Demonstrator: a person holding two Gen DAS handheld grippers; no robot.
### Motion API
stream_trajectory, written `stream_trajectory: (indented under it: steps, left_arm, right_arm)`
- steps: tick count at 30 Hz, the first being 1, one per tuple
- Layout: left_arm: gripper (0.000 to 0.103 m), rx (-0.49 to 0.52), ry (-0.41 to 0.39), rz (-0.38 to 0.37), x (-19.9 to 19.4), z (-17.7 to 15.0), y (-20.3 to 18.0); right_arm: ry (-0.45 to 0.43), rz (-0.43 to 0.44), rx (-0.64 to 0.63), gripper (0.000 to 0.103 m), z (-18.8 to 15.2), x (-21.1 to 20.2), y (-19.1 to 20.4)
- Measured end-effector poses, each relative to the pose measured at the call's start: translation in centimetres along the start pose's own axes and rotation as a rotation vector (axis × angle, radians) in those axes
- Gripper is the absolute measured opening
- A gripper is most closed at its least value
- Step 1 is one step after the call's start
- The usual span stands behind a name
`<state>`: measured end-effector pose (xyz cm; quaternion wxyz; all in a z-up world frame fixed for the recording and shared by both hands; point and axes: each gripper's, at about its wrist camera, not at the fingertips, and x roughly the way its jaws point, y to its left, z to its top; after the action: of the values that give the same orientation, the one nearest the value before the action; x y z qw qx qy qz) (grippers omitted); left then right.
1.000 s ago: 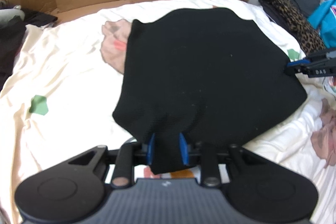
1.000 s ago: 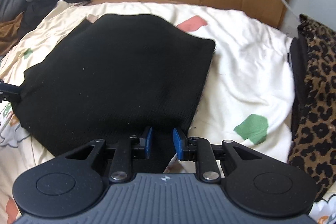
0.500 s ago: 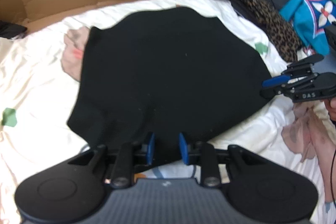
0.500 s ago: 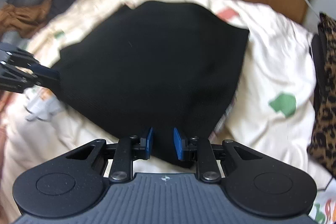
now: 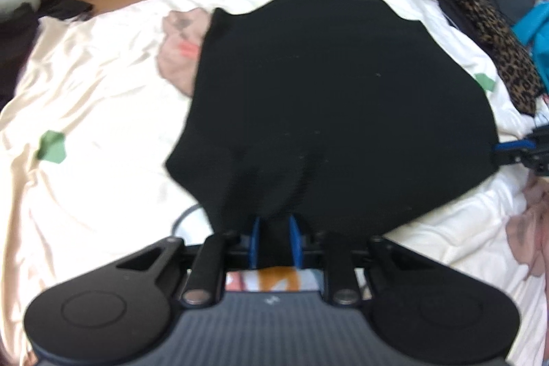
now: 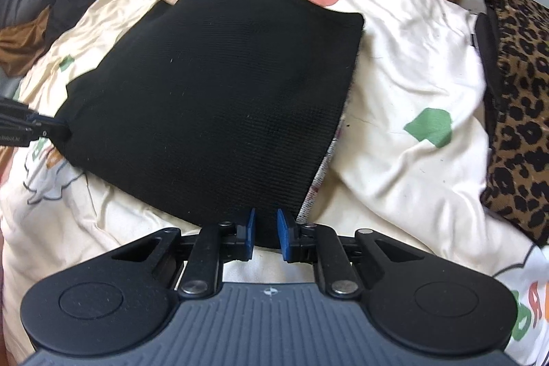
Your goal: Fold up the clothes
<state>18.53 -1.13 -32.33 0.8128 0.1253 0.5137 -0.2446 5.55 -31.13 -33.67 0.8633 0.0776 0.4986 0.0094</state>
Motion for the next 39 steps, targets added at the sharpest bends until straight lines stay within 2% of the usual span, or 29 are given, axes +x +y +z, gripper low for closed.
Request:
stream_trajectory:
  steps: [3,9,13,15,17,21,26,30,34,37,38,39]
  left_arm:
    - [0.022,-0.030,-0.007,0.021,-0.6,-0.3,0.8]
    - [0.021,-0.102,-0.023,0.052,-1.9,-0.7,2.6]
    - [0.024,-0.150,-0.040,0.044,-2.5,-1.0,3.5]
    - [0.030,-0.179,-0.039,0.023,-2.5,-1.3,3.9]
    - [0.033,-0.183,-0.020,0.006,-2.2,-1.6,4.0]
    - [0.044,-0.149,-0.007,0.000,-1.6,-2.0,3.3]
    - [0.044,-0.146,0.019,-0.004,-0.3,-2.4,3.1]
    - [0.044,-0.123,0.011,-0.007,0.0,-2.3,2.8]
    - [0.044,-0.139,0.010,-0.024,0.2,-2.3,3.4]
    - [0.044,-0.142,0.005,-0.030,0.2,-2.4,3.6]
    - [0.043,-0.141,0.002,-0.032,0.1,-2.6,3.5]
    - [0.042,-0.142,0.000,-0.034,0.0,-2.8,3.5]
  right_arm:
    - [-0.030,0.039,0.040,0.022,-0.4,-1.0,-0.5]
    - [-0.044,0.055,0.135,0.023,-0.7,-2.3,-2.1]
    - [-0.028,0.136,0.238,0.026,-0.9,-2.3,-3.1]
    - [-0.016,0.195,0.316,0.032,-1.2,-2.0,-3.5]
    - [-0.002,0.244,0.386,0.038,-1.6,-1.4,-3.8]
    - [0.025,0.275,0.467,0.038,-2.6,-0.3,-4.1]
    - [0.019,0.309,0.634,0.038,-3.7,1.3,-5.6]
    - [0.000,0.367,0.783,0.038,-4.9,2.3,-6.7]
    - [-0.024,0.430,0.949,0.035,-6.2,3.8,-8.1]
    - [-0.024,0.430,0.962,0.024,-6.5,4.1,-8.4]
    - [-0.021,0.429,0.961,0.011,-6.4,4.1,-8.4]
    - [-0.022,0.428,0.956,0.009,-6.3,4.1,-8.4]
